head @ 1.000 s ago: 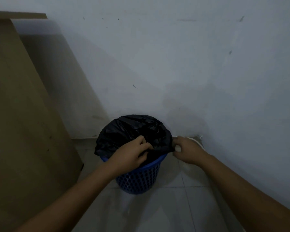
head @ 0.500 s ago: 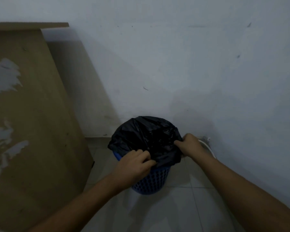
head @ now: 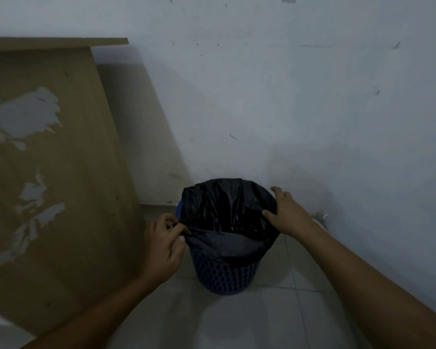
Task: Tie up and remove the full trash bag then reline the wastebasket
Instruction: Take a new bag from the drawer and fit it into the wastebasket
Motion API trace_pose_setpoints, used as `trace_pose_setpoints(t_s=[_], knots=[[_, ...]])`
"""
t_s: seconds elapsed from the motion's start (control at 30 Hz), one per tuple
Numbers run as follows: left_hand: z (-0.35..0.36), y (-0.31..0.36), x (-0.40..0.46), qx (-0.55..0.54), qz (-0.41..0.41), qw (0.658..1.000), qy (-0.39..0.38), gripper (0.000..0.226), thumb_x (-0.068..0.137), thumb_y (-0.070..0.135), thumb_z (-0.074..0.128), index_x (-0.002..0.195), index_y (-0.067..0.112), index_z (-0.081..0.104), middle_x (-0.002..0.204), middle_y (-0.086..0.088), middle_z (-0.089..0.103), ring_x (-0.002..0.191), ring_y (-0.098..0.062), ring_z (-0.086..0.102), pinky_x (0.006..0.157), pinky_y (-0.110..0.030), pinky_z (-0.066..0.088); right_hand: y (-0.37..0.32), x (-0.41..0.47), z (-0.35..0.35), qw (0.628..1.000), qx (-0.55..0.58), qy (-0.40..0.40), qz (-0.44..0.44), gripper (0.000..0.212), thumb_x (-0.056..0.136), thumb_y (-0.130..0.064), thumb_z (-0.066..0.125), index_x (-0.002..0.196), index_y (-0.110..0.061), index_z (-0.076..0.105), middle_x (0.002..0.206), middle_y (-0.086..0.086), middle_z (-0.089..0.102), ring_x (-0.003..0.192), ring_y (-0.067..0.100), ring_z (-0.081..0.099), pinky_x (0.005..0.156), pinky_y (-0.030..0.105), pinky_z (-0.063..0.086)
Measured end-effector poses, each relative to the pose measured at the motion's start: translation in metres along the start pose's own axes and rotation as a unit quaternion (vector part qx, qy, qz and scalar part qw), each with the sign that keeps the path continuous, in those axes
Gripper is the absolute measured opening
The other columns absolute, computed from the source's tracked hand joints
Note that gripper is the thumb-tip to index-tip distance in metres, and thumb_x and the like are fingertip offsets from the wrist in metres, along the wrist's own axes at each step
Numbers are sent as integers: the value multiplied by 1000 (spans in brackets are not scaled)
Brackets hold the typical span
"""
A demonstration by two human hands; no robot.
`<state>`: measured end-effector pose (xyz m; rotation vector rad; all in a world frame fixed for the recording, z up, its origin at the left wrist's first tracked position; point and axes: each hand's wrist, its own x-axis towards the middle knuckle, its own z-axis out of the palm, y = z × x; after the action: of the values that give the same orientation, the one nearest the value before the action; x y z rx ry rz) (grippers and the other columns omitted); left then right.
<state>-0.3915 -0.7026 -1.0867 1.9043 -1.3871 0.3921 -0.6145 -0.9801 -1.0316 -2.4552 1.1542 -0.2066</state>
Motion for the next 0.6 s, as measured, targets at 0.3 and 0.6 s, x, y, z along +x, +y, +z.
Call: trace_pose_setpoints(t_s=[0.3,0.6], knots=[[11,-16,34,-262,-471,835,-115,39,102,49,59,118,14,61,117,-9,66,97,-28,71,86,-46,61,-27,5,-27,907,-320,-217,167,104,85,-82,55,166,-23,28,163,9,39,143,35,47,118,53,40],[30,-1,62,-359,-544,748,-126,40,114,35,34,141,12,52,128,-13,65,98,-25,65,66,-33,56,1,31,12,994,-104,-5,-12,92,99,-73,48,170,-32,6,178,7,12,154,40,31,120,56,37]])
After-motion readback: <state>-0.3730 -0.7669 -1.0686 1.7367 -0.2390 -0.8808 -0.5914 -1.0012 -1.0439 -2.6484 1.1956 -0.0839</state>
